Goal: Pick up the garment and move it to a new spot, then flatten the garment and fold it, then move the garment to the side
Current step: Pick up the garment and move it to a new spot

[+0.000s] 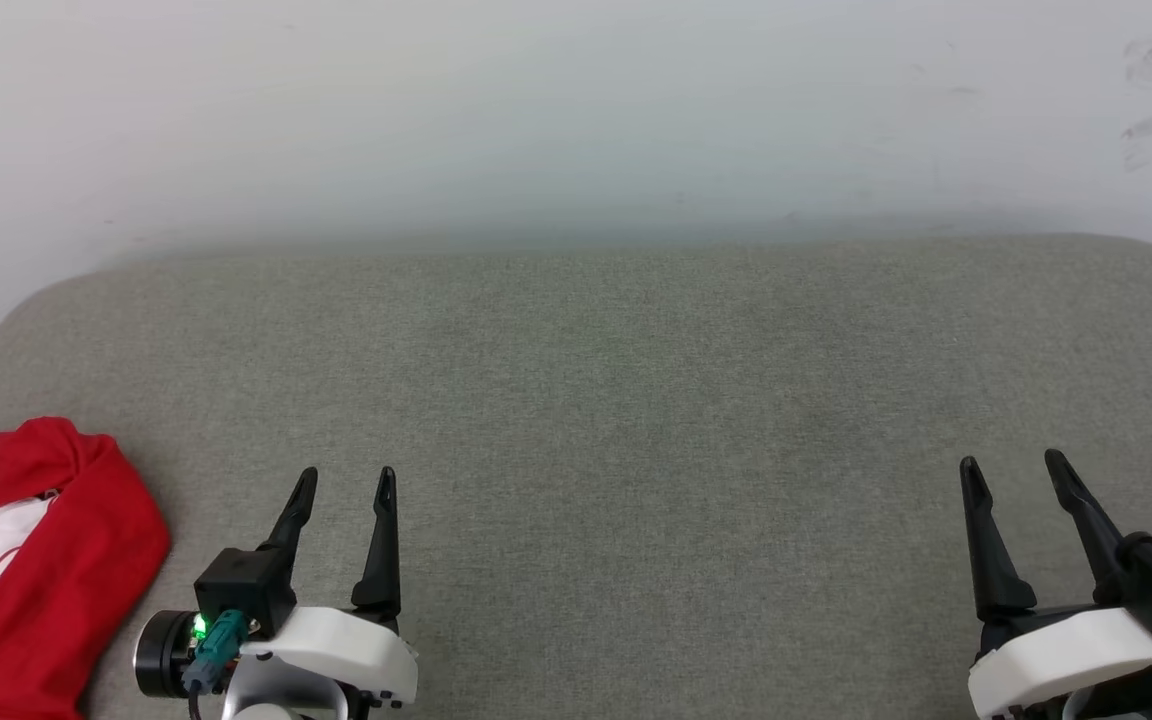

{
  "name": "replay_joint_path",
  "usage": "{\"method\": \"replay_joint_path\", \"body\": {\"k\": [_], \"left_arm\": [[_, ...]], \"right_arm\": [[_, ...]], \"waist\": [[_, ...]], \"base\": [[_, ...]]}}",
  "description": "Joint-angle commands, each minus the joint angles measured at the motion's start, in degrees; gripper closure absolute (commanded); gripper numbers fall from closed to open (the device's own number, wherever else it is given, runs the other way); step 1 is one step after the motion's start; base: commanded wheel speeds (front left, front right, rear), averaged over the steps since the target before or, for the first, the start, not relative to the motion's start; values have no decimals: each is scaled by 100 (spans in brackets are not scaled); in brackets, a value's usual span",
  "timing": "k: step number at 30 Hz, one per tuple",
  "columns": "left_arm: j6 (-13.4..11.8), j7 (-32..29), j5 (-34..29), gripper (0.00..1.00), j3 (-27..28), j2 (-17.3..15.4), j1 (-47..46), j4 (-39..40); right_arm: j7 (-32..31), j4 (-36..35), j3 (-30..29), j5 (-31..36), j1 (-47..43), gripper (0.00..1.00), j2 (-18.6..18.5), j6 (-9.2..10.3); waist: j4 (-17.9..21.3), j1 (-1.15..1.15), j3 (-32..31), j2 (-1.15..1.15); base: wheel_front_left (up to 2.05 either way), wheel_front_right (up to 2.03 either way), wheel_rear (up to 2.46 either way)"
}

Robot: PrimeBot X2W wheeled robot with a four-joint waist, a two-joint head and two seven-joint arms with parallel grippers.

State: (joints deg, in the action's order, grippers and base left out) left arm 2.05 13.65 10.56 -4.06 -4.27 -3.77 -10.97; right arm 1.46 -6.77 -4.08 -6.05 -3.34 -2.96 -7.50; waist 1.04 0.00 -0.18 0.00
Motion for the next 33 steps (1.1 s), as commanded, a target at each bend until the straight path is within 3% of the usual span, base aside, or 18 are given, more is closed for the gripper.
{"method": "replay_joint_path", "body": {"k": [1,8,24,33], "left_arm": [[25,52,-101,0,1,18,-50,-4],[33,131,-274,0,57,40,-126,-49],[35,157,-250,0,323,92,-85,-21],[85,157,-254,0,424,98,-9,-88]], "right_arm": [[34,-59,6,90,-37,0,13,2],[25,-114,135,221,-113,0,12,2],[-18,-98,341,356,36,0,10,2],[32,-14,372,303,28,0,10,3]], "waist": [[-48,0,8,0],[-435,0,50,0],[-1929,0,117,0],[-2557,0,50,0]], "base": [[0,0,0],[0,0,0],[0,0,0],[0,0,0]]}}
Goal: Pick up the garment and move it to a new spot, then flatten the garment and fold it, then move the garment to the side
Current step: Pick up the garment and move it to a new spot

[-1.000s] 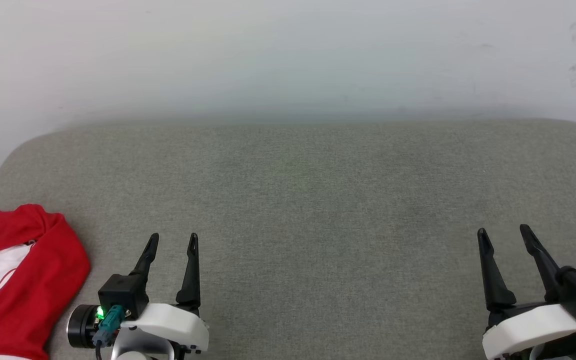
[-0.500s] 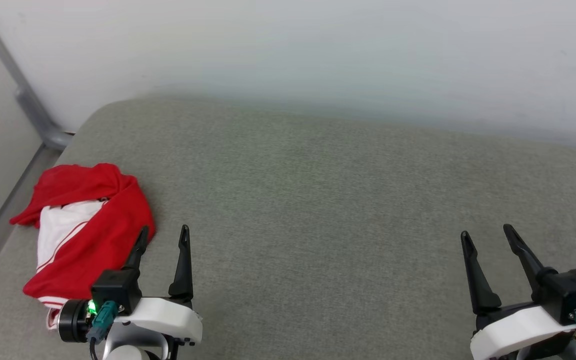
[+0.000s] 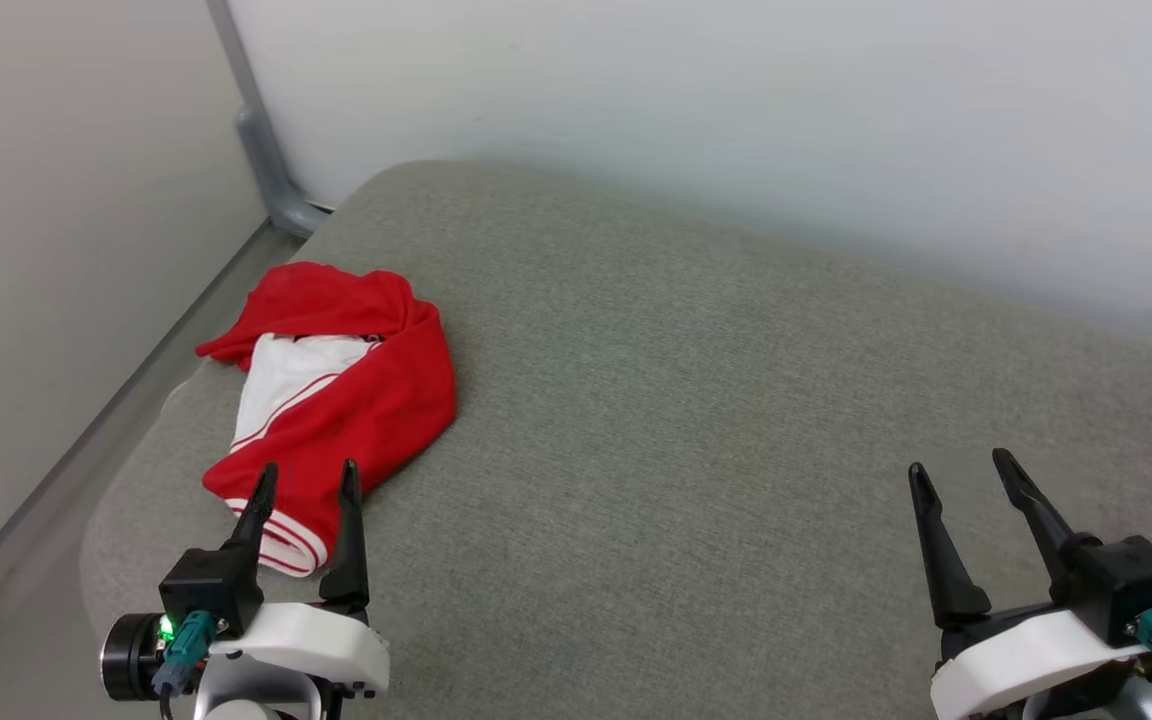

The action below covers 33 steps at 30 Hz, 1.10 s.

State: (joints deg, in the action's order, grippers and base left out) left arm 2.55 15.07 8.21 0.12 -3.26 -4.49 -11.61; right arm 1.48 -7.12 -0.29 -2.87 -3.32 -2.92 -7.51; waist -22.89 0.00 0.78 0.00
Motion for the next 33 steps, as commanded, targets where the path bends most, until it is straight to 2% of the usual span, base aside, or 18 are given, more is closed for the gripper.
{"method": "replay_joint_path", "body": {"k": [1,11,22,28,33], "left_arm": [[35,15,-24,0,19,-5,65,-29],[98,15,-18,0,83,3,49,-51],[102,-40,109,0,187,-75,-720,-385],[275,-770,560,0,375,-404,-1849,-908],[418,-1812,992,0,406,-896,-2715,-1387]], "right_arm": [[37,36,-8,-16,30,0,6,4],[51,109,41,-171,79,0,6,4],[-74,-19,88,-48,295,0,6,4],[-217,-171,109,120,582,0,5,4],[-298,-305,96,260,866,0,5,4]], "waist": [[-210,0,-60,0],[-388,0,-56,0],[-132,0,459,0],[169,0,1015,0],[452,0,1562,0]], "base": [[0,0,0],[0,0,0],[0,0,0],[0,0,0],[0,0,0]]}}
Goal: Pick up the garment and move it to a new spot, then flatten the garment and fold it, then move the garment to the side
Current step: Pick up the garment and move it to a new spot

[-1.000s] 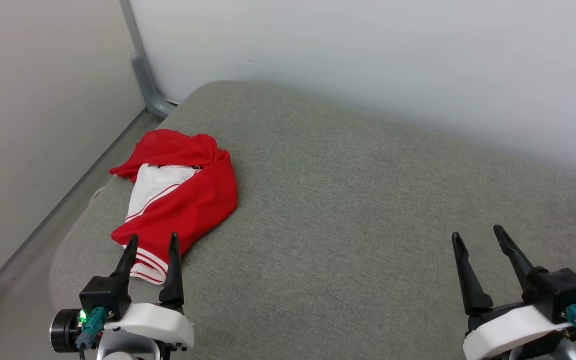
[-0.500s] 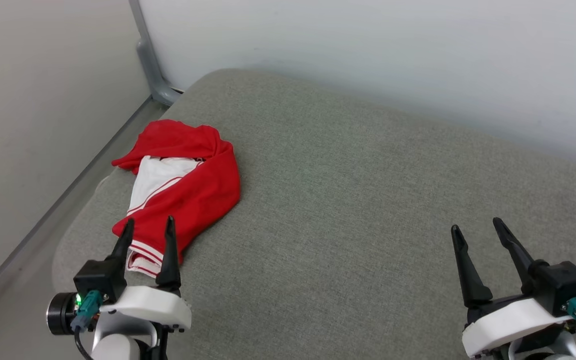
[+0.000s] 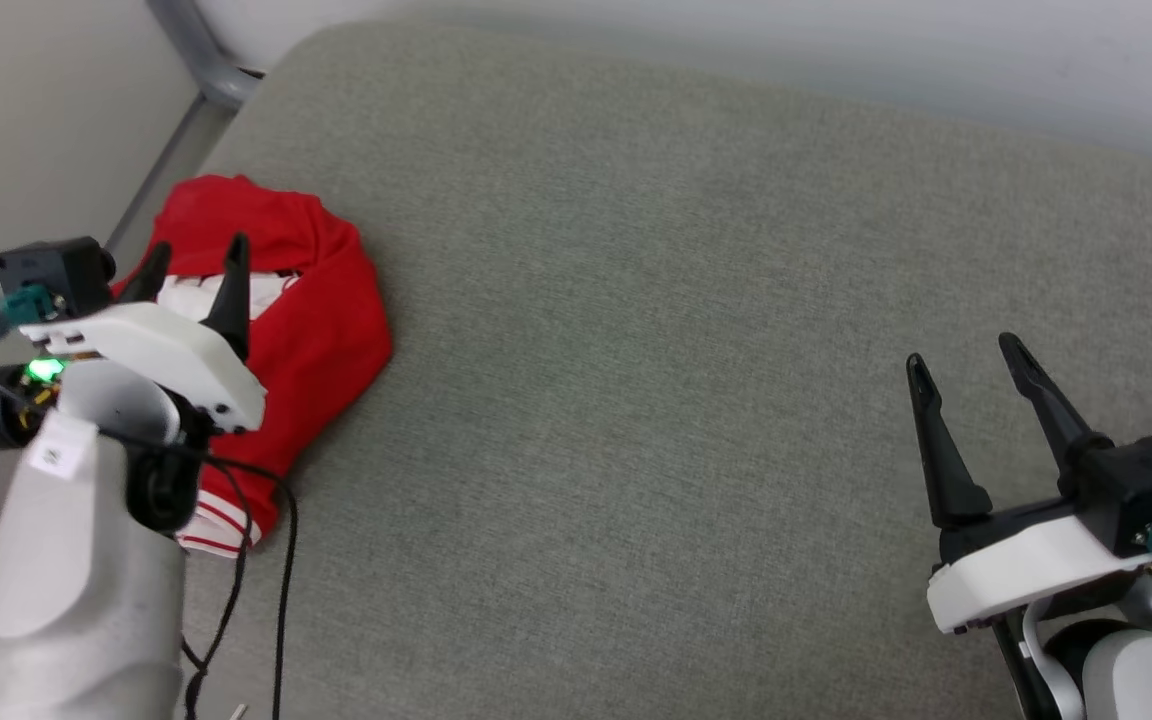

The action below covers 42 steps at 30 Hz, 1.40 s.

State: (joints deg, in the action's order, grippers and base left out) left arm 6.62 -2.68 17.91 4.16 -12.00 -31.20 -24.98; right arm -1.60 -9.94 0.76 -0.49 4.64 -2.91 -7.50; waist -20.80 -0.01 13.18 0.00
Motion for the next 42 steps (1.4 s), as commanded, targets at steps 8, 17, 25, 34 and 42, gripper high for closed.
{"method": "replay_joint_path", "body": {"k": [8,17,25,34,42], "left_arm": [[78,-2008,610,0,-173,-883,-867,-1138],[1,-3214,826,0,-197,-1179,-955,-2416],[-24,-3202,912,100,-256,-965,-822,-3042],[-162,-991,464,100,-380,-1157,-1277,-2650],[-178,617,186,100,-565,-1017,-1354,-2386]], "right_arm": [[63,25,34,41,415,0,4,2],[155,184,82,-48,599,0,4,2],[148,245,44,-13,642,0,4,2],[227,352,-24,-76,432,0,4,3],[341,458,-140,-268,105,0,4,2]], "waist": [[667,1,899,0],[941,1,1177,0],[942,1,1157,0],[745,1,539,0],[684,1,-193,0]], "base": [[0,0,0],[0,0,0],[0,0,0],[0,0,0],[0,0,0]]}}
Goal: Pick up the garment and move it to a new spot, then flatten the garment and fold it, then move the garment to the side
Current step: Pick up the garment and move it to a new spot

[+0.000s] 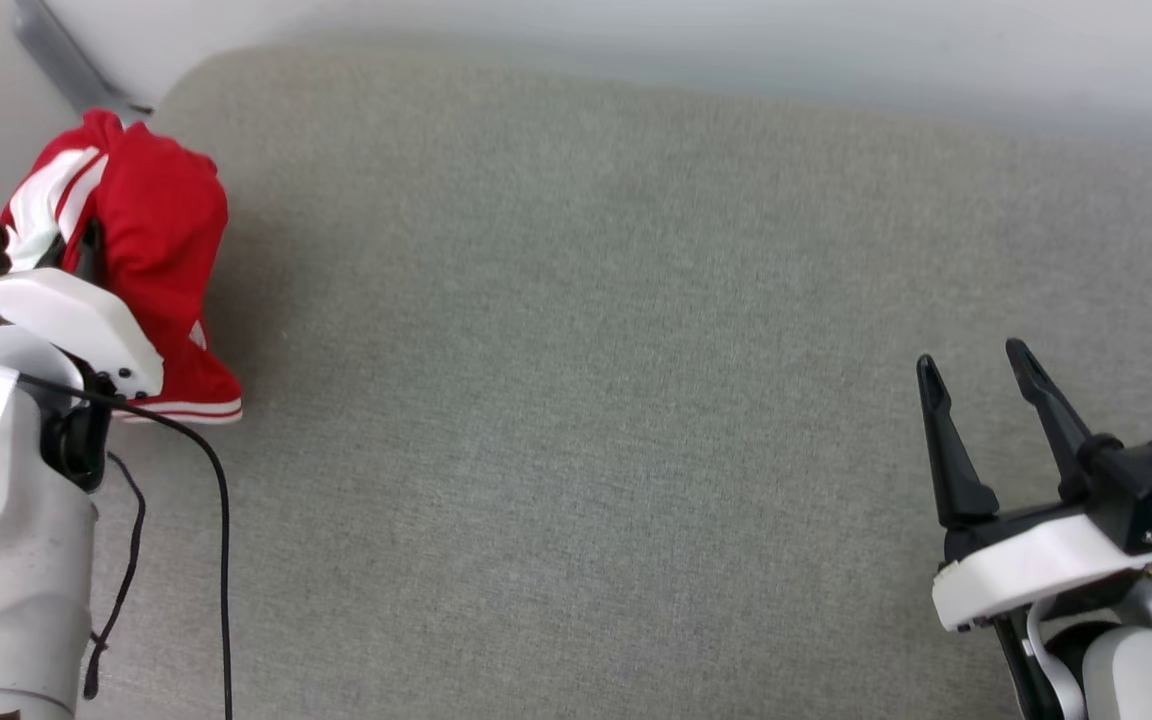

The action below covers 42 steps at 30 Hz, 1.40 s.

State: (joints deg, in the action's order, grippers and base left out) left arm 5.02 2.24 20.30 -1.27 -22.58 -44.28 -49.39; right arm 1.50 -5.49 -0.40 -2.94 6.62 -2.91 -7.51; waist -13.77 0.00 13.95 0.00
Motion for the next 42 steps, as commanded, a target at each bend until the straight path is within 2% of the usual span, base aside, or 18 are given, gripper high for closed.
{"method": "replay_joint_path", "body": {"k": [1,5,10,16,24,29,33,42], "left_arm": [[-31,277,-51,100,-31,70,-19,92],[-103,820,-118,100,-87,170,153,315],[-129,1052,-139,100,-197,426,397,790],[-150,974,-130,100,-446,761,848,1592],[-12,639,-97,100,-1032,1308,1406,2441],[134,345,-97,100,-1793,1686,1707,2620],[222,151,-38,100,-2662,1859,1883,2561],[250,-111,196,100,-4595,1840,2156,2137]], "right_arm": [[47,22,-46,-64,-136,0,4,3],[77,57,-123,-171,-339,0,4,3],[54,37,-185,-261,-571,0,4,4],[8,-46,-195,-305,-727,0,4,4],[13,-128,-292,-395,-788,0,6,3],[74,-98,-305,-491,-714,0,5,3],[160,-50,-294,-567,-623,0,6,3],[384,121,-226,-678,-429,0,4,4]], "waist": [[-1,0,-363,0],[117,0,-722,0],[353,0,-1043,0],[850,0,-1204,0],[1499,0,-1070,0],[1890,0,-859,0],[2104,0,-620,0],[2207,0,-227,0]], "base": [[0,0,0],[0,0,0],[0,0,0],[0,0,0],[0,0,0],[0,0,0],[0,0,0],[0,0,0]]}}
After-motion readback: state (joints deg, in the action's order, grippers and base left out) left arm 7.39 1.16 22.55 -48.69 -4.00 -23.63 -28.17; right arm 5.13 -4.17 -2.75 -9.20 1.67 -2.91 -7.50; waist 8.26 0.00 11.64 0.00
